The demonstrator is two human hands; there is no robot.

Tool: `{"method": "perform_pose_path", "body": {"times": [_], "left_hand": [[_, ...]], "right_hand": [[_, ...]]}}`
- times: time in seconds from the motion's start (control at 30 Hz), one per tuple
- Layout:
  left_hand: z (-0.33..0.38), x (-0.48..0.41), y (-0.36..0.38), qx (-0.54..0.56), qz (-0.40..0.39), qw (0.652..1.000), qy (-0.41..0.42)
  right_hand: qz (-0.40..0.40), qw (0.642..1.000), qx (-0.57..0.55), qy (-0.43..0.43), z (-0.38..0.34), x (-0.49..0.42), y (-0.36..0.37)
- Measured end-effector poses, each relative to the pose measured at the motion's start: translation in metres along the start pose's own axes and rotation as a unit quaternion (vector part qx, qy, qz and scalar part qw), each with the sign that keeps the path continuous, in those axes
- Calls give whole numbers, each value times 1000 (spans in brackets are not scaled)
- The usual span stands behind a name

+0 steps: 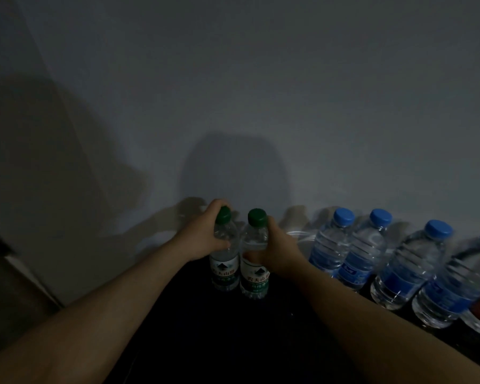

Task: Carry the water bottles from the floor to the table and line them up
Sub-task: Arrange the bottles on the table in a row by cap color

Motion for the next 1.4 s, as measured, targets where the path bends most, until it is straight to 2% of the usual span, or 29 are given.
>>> {"method": "perform_pose_path", "body": {"times": [0.13,0.3,0.37,0.5,0.57,0.7,0.83,0.97,1.13,1.3,1.4], "left_hand": [[4,0,1,11,-2,1000,-22],[16,0,2,-8,-6,999,-46],[26,1,0,-35,26,998,-42],[58,1,-2,-89,154,984,10],[77,-2,6,-118,168,977,53],[113,-14,30,-128,120,980,97],[141,-31,56,-158,41,981,109],[161,-50,74,-179,-42,977,112],[179,-73,87,-195,-129,970,65],[171,-74,98,-173,-104,977,64],[165,-73,99,-170,-82,980,61]], "right_hand": [[-7,999,-41,18,-3,1,0],[-17,999,-37,18,-12,6,-13],[-7,999,-23,29,-13,13,-22],[53,998,-9,41,-10,37,-43],[76,996,16,44,-8,50,-57],[137,987,68,56,-1,72,-90],[187,976,95,60,15,91,-118],[227,956,176,61,30,101,-136],[213,937,268,71,44,102,-146],[97,964,236,76,50,90,-152],[90,973,202,63,52,86,-150]]}}
Point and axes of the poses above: each hand's wrist, its own x-axis away from the middle knuckle, its own y-axis out of the palm, z = x × y, the point moved 2 cm from there along -x, towards the middle knuckle, and after that the axes turned 11 degrees about -z, right-handed, at the moved point
